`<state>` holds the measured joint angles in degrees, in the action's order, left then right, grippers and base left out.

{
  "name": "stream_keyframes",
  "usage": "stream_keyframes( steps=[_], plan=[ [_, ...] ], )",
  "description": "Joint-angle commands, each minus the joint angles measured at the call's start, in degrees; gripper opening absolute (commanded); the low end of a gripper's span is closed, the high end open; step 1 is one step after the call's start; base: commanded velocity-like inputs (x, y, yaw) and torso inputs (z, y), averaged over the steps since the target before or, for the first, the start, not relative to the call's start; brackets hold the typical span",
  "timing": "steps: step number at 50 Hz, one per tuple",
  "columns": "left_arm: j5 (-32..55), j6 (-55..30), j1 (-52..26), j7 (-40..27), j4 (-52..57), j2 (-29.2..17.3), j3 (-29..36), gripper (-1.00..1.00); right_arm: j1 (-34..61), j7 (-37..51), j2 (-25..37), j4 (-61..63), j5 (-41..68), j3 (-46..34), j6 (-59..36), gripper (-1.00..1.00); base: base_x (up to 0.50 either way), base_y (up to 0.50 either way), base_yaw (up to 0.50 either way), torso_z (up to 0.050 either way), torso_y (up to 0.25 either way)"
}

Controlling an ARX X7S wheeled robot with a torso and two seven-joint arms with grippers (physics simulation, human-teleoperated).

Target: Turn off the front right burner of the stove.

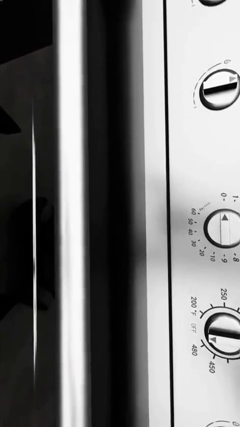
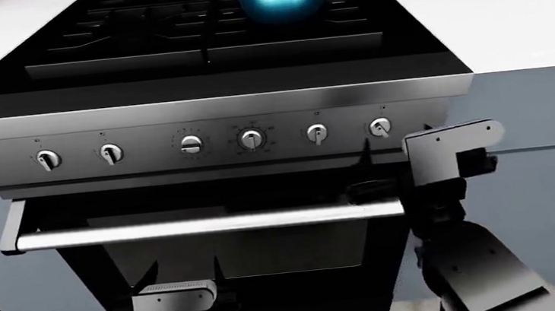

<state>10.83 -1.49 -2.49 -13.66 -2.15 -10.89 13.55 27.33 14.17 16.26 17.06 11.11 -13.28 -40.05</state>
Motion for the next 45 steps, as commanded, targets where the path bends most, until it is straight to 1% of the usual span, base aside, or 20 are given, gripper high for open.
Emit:
stream_keyframes(
  steps=[1, 10, 23, 45],
  plan=[
    [0.3, 0.6, -0.2, -0.1, -0.6, -0.2, 0.3, 1.0, 2.4, -0.4, -0.8, -3.9, -0.8, -2.2, 1.2, 1.0, 0.0, 0.0, 0.0, 0.0, 0.0],
    [0.3, 0.5, 0.1, -0.6, 0.1, -0.5, 0.5, 1.0, 3.8, 0.4, -0.7, -6.0, -1.4, -2.4, 0.3, 1.0, 0.0, 0.0, 0.0, 0.0, 0.0],
    [0.6, 0.4, -0.2, -0.8, -0.3, -0.6, 0.9, 1.0, 5.0, 0.1, -1.3, -12.2, -1.1, -1.9, 3.3, 1.0, 0.0, 0.0, 0.0, 0.0, 0.0],
    [1.0, 0.3, -0.4, -1.3, -0.4, -1.0, 1.5, 1.0, 9.3, -0.8, -1.9, -20.7, -3.4, -5.7, 6.2, 1.0, 0.0, 0.0, 0.0, 0.0, 0.0]
  ],
)
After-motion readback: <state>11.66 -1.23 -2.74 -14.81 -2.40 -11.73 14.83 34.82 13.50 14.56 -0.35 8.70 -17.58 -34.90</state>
